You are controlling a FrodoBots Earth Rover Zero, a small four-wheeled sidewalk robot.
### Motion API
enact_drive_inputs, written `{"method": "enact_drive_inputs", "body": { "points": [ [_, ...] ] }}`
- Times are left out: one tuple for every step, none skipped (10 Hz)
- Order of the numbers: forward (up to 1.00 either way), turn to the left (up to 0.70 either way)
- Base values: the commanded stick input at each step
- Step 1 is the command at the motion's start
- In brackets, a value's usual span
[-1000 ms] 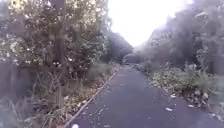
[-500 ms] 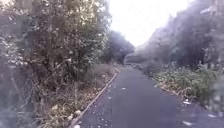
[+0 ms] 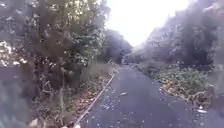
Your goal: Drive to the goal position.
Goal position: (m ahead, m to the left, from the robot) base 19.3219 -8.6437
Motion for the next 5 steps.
{"method": "enact_drive_inputs", "body": {
  "points": [
    [0.7, -0.14],
    [0.64, -0.19],
    [0.34, -0.43],
    [0.03, -0.67],
    [0.0, -0.7]
  ]
}}
